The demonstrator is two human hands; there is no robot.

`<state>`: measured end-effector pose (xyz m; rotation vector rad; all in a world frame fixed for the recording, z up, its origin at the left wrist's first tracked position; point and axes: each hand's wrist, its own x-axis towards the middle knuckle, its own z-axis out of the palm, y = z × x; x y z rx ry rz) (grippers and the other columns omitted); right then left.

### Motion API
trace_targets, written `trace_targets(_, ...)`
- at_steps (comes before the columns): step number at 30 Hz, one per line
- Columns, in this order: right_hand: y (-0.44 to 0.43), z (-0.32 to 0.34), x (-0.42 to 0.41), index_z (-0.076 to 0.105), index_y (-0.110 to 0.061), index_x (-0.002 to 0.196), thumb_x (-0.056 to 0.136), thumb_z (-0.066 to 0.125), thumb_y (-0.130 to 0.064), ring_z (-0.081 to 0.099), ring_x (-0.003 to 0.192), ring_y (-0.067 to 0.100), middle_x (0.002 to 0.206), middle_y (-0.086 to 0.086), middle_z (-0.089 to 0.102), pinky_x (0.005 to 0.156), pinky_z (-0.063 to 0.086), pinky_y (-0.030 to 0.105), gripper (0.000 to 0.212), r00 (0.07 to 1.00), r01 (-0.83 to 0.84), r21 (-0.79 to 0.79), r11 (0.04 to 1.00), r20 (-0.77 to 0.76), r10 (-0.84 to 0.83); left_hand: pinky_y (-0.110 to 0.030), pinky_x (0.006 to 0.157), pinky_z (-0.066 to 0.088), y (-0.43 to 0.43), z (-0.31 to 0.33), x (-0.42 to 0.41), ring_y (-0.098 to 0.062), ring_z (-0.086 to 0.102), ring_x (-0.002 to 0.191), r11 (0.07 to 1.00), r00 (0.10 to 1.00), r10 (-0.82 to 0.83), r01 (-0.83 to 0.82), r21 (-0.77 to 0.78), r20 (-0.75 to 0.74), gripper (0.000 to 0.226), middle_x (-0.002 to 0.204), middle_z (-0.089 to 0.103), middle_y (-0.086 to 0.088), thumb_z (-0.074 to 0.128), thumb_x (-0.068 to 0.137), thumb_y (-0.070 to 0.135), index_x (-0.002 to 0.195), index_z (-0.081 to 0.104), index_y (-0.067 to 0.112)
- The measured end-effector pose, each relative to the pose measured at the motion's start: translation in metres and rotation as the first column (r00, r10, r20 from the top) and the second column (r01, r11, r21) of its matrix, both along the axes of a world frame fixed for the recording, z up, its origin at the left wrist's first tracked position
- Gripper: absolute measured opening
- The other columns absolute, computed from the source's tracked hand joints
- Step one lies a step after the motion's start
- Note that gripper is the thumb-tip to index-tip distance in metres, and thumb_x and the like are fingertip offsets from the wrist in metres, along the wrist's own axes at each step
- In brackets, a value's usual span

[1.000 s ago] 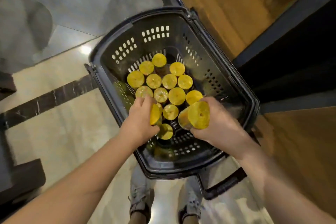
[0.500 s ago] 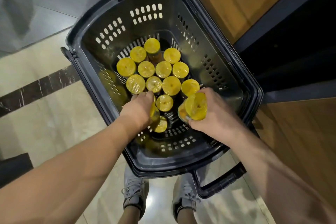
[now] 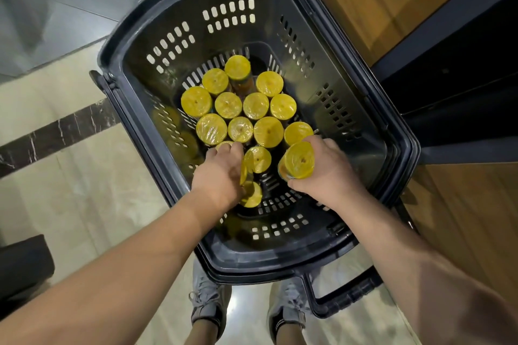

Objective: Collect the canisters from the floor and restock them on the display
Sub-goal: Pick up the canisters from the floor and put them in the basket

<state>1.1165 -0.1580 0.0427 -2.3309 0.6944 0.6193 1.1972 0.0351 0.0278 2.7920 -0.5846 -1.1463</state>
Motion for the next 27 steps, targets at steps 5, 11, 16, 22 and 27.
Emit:
trace_targets(5,0.007,-0.028,0.014,0.04,-0.016,0.136,0.074,0.087,-0.027,0.054,0.122,0.035,0.134,0.011,0.047,0.081,0.045,0.035,0.078,0.986,-0.022,-0.054,0.998,-0.163,0.013,-0.043,0.091,0.053,-0.001,0.009,-0.006,-0.028,0.041,0.129,0.997,1.0,0.002,0.001,-0.082,0.03,0.078,0.135,0.042,-0.003,0.08,0.08,0.035,0.14,0.033,0.022)
trace_targets(11,0.014,-0.056,0.024,0.034,-0.01,0.133,0.079,0.082,-0.032,0.06,0.115,0.034,0.134,0.013,0.048,0.071,0.042,0.034,0.076,0.949,-0.189,-0.197,0.962,-0.288,0.128,-0.037,0.095,0.05,-0.001,0.011,-0.017,-0.022,0.042,0.126,0.975,0.997,0.08,-0.075,-0.208,0.016,0.075,0.132,0.043,0.003,0.08,0.078,0.037,0.138,0.036,0.026)
trace_targets(16,0.012,-0.076,0.035,0.038,-0.01,0.13,0.082,0.079,-0.043,0.066,0.106,0.03,0.125,0.012,0.057,0.067,0.041,0.032,0.071,0.873,-0.432,-0.339,0.836,-0.388,0.294,-0.04,0.098,0.051,-0.004,0.004,-0.019,-0.023,0.042,0.128,0.974,0.997,0.08,-0.076,-0.214,0.012,0.076,0.13,0.044,0.002,0.079,0.079,0.04,0.138,0.033,0.026)
trace_targets(22,0.016,-0.103,0.041,0.039,-0.002,0.134,0.083,0.076,-0.057,0.067,0.111,0.029,0.125,0.012,0.061,0.07,0.048,0.034,0.084,0.818,-0.453,-0.33,0.828,-0.522,0.24,-0.038,0.104,0.047,-0.01,-0.005,-0.024,-0.024,0.039,0.129,0.979,1.0,0.022,-0.026,-0.201,-0.021,0.078,0.136,0.041,-0.003,0.076,0.084,0.037,0.144,0.028,0.022)
trace_targets(27,0.01,-0.108,0.045,0.037,0.0,0.14,0.08,0.074,-0.065,0.064,0.114,0.029,0.13,0.013,0.058,0.071,0.046,0.034,0.096,0.816,-0.379,-0.303,0.874,-0.555,0.161,-0.038,0.096,0.051,-0.019,-0.008,-0.03,-0.025,0.042,0.126,0.967,1.0,0.029,-0.028,-0.252,-0.003,0.075,0.138,0.042,-0.003,0.074,0.085,0.038,0.144,0.031,0.023)
